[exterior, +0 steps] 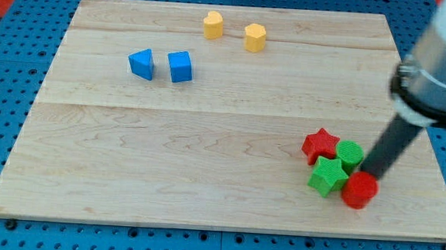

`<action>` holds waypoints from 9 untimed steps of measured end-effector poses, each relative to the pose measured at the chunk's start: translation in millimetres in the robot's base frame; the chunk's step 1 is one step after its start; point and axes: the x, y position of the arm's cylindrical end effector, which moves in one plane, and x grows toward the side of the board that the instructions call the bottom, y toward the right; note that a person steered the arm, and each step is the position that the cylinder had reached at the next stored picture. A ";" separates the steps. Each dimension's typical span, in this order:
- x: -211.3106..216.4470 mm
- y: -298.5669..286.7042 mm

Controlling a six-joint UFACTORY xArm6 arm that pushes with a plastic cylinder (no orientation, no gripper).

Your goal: Move the green circle to the top of the red star

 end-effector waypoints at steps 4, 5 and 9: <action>-98.9 -14.5; -117.1 -38.8; -126.1 -28.8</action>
